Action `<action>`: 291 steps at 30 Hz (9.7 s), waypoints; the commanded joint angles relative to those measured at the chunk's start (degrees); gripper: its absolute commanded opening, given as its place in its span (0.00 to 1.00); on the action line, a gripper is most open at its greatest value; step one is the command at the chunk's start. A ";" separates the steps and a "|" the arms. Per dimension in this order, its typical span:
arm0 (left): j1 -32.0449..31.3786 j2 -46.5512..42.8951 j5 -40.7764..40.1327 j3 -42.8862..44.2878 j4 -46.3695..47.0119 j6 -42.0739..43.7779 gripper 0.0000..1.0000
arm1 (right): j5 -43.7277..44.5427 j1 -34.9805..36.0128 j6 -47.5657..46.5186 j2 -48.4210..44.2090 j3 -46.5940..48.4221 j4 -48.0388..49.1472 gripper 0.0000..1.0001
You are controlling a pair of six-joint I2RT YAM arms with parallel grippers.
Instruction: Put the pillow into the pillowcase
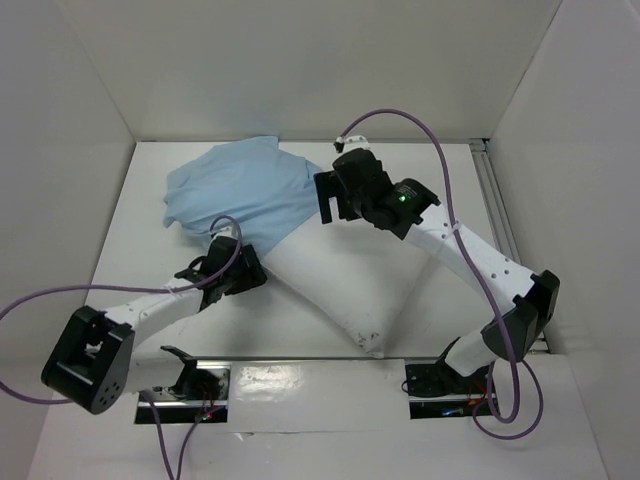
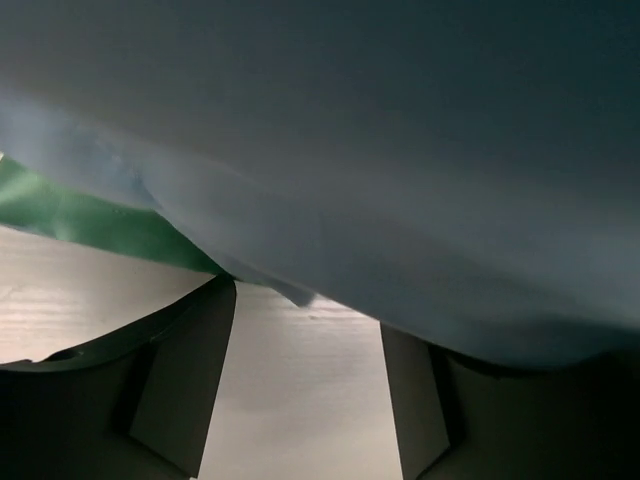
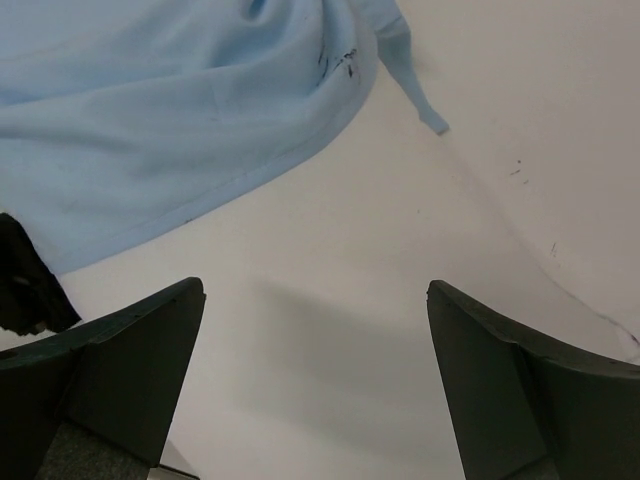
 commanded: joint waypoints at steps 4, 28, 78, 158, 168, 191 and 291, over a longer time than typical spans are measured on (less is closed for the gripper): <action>0.35 5.30 -4.28 1.72 3.42 0.01 0.71 | -2.57 0.22 -2.44 0.62 2.56 -4.15 1.00; 0.87 2.74 10.20 19.99 3.07 7.04 0.00 | -13.93 -1.07 -5.54 23.20 9.74 0.66 0.00; -0.01 7.24 53.56 26.27 10.48 0.61 0.01 | -0.01 -2.34 16.18 1.33 -13.33 29.32 0.00; -13.63 42.83 -34.70 85.21 -48.08 24.72 0.20 | -41.59 -38.72 29.11 -27.42 -50.61 16.55 0.99; -15.56 37.82 -0.36 85.92 -41.40 30.17 0.00 | -46.96 -25.71 31.04 -19.52 -50.36 37.84 0.50; -12.22 35.09 22.74 84.16 -43.84 16.19 0.00 | -35.37 -13.06 27.00 -19.33 -44.37 36.10 0.00; -4.40 16.02 -18.52 78.80 -70.06 11.79 0.00 | -11.10 -4.69 -11.49 31.37 1.31 41.19 1.00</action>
